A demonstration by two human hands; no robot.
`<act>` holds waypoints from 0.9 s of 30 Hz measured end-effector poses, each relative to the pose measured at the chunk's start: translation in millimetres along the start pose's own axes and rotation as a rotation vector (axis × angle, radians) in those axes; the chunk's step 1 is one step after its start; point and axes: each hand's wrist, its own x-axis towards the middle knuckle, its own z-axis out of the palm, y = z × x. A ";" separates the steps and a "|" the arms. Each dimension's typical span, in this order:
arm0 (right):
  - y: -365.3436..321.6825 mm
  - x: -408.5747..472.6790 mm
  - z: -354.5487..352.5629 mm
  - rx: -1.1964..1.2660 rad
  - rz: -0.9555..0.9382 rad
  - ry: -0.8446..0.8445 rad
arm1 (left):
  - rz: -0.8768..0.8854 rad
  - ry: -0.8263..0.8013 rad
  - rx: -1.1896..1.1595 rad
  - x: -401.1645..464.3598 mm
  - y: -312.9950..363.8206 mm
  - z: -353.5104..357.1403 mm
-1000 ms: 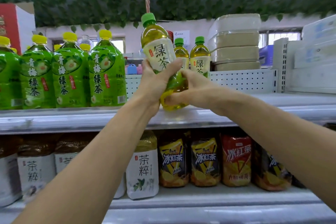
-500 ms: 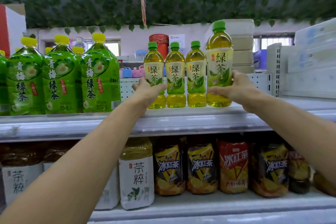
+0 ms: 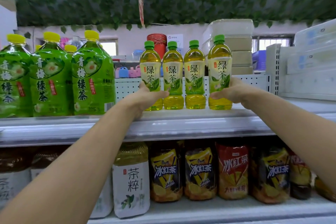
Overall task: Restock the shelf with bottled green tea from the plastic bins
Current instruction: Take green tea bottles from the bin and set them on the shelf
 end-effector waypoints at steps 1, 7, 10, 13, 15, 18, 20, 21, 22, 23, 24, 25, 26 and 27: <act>1.6 3.3 0.0 0.000 0.012 0.014 | 0.011 0.007 0.005 1.2 -1.2 -0.4; 7.6 21.8 5.9 -0.030 0.033 0.041 | 0.035 0.037 0.038 6.0 -5.0 0.0; 11.5 29.2 7.6 -0.045 0.035 0.027 | 0.049 0.071 0.072 7.4 -7.9 0.3; 14.1 31.6 6.7 -0.049 0.018 0.011 | 0.057 0.096 0.077 6.6 -7.5 2.2; 15.7 32.4 6.2 -0.067 0.011 0.014 | 0.044 0.112 0.087 5.6 -5.8 3.3; 14.4 29.1 6.2 -0.097 -0.002 0.008 | 0.049 0.160 0.122 2.2 -4.9 5.2; 9.9 26.0 6.3 -0.158 0.033 -0.016 | 0.066 0.219 0.217 -4.9 -4.3 8.2; 5.7 20.3 6.4 -0.217 0.052 -0.049 | 0.075 0.255 0.303 -10.1 -3.1 9.9; -0.3 12.2 6.0 -0.285 0.062 -0.077 | 0.092 0.293 0.403 -15.1 -1.5 11.5; -4.6 5.8 4.8 -0.350 0.047 -0.096 | 0.107 0.331 0.501 -20.4 0.9 12.5; -9.5 -2.8 3.7 -0.427 0.018 -0.097 | 0.119 0.367 0.601 -26.4 4.1 13.8; -14.1 -13.6 3.0 -0.496 -0.026 -0.081 | 0.125 0.396 0.701 -33.9 8.2 14.8; -18.2 -27.9 2.6 -0.556 -0.070 -0.059 | 0.133 0.416 0.790 -42.0 11.9 15.7; -19.8 -40.8 1.9 -0.602 -0.112 -0.031 | 0.151 0.424 0.848 -51.4 14.6 16.2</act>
